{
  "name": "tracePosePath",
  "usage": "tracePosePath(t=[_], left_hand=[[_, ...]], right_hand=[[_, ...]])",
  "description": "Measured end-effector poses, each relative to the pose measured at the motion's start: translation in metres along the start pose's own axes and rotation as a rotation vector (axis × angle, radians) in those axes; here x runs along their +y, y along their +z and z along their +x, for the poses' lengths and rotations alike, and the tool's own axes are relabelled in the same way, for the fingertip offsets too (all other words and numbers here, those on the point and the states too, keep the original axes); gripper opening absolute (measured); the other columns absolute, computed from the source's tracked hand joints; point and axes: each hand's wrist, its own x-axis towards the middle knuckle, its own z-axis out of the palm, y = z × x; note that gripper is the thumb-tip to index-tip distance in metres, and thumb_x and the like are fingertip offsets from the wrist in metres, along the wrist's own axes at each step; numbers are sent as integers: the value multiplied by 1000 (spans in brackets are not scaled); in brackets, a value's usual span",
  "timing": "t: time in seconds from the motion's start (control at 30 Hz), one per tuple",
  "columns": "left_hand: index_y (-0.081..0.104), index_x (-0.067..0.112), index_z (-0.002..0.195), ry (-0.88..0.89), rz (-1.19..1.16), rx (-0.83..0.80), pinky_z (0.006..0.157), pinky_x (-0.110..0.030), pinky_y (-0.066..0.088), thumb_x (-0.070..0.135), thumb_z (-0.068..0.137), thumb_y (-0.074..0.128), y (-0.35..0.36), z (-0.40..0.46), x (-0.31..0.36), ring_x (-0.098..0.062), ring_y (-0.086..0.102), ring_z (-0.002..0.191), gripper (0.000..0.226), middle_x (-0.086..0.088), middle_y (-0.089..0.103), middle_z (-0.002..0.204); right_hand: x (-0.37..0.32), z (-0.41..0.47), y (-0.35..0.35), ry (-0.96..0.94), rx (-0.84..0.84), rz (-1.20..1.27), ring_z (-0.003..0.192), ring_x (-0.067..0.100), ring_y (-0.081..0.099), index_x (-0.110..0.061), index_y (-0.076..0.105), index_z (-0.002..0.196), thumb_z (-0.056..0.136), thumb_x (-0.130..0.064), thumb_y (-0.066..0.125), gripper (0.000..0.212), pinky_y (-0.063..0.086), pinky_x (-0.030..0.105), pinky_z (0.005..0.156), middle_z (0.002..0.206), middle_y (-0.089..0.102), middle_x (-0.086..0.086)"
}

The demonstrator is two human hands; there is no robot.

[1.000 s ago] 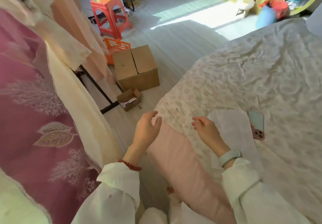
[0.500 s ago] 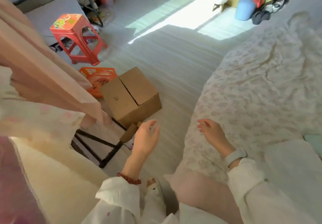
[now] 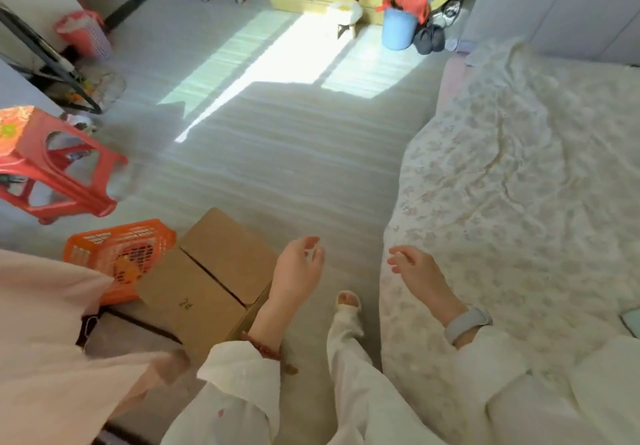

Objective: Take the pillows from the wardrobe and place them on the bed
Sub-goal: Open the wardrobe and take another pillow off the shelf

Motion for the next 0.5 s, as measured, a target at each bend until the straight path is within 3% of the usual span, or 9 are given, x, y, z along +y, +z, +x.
tracePosePath(t=[0.13, 0.37, 0.5], left_hand=[[54, 11, 121, 14, -18, -6, 87, -27, 42, 26, 93, 47, -20, 126, 51, -22, 57, 109, 32, -10, 61, 121], [56, 8, 119, 295, 0, -21, 86, -29, 46, 21, 92, 50, -47, 316, 188, -24, 60, 105, 30, -12, 61, 120], [57, 8, 118, 314, -9, -48, 84, -25, 43, 21, 92, 51, -49, 418, 226, -23, 60, 104, 29, -11, 61, 120]], right_hand=[[-62, 108, -31, -21, 31, 5, 102, 29, 60, -8, 58, 112, 93, -15, 38, 29, 46, 39, 92, 110, 64, 13], [-176, 267, -121, -108, 187, 22, 105, 28, 59, -9, 59, 111, 91, -14, 40, 28, 44, 35, 90, 115, 64, 12], [-209, 353, -152, -108, 248, 57, 105, 29, 59, -6, 59, 111, 92, -11, 40, 26, 45, 40, 95, 112, 65, 15]])
